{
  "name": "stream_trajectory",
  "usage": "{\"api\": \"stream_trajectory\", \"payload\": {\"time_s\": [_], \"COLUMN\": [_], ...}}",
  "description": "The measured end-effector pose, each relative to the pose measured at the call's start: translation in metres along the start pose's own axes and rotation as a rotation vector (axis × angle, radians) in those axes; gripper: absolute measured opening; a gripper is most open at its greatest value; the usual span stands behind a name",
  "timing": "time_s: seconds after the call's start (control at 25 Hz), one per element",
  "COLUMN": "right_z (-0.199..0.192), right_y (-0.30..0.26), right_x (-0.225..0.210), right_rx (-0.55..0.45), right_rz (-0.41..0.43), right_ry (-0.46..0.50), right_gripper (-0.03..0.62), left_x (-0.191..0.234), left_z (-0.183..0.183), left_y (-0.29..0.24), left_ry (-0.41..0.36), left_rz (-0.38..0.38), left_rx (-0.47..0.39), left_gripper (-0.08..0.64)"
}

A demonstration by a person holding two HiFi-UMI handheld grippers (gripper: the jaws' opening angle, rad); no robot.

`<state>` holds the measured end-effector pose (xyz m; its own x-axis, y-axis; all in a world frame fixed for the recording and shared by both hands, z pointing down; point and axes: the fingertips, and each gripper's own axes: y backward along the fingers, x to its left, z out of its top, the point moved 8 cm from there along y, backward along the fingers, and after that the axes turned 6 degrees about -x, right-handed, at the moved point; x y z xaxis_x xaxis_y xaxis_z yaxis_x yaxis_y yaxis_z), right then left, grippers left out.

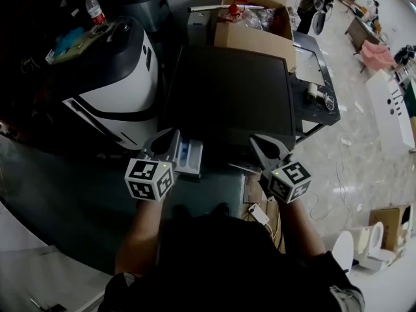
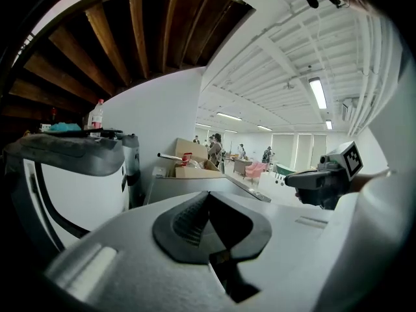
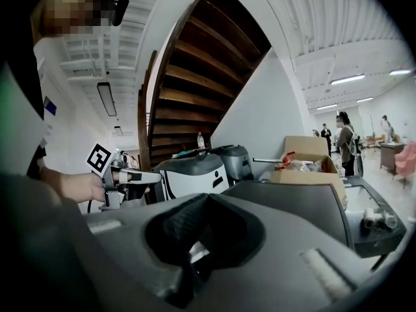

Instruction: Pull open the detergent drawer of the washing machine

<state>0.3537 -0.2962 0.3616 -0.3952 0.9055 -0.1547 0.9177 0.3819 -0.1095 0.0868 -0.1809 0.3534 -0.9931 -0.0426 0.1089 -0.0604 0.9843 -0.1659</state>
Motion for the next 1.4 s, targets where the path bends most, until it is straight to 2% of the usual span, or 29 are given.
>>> {"api": "stream_trajectory", "payload": {"time_s": [0.4, 0.52, 0.84, 1.2, 1.4], "right_z": [0.055, 0.058, 0.056, 0.048, 0.047], "right_y": [-0.034, -0.038, -0.040, -0.037, -0.039], "right_x": [0.033, 0.036, 0.040, 0.029, 0.031], "right_rx": [-0.148, -0.168, -0.178, -0.143, -0.114], "right_rz": [-0.016, -0.022, -0.048, -0.081, -0.060], "right_ry": [0.084, 0.075, 0.087, 0.083, 0.095], "right_gripper": [0.002, 0.002, 0.002, 0.002, 0.002], "left_x": [0.033, 0.037, 0.048, 0.054, 0.051], "left_z": [0.051, 0.057, 0.053, 0.052, 0.048], "left_y": [0.004, 0.007, 0.017, 0.016, 0.021], "left_ry": [-0.107, -0.099, -0.088, -0.084, -0.077], "left_rz": [-0.009, 0.019, 0.042, 0.042, 0.027], "left_rx": [-0.101, -0.137, -0.151, -0.134, -0.100], "left_gripper": [0.011, 0.011, 0.011, 0.011, 0.011]}}
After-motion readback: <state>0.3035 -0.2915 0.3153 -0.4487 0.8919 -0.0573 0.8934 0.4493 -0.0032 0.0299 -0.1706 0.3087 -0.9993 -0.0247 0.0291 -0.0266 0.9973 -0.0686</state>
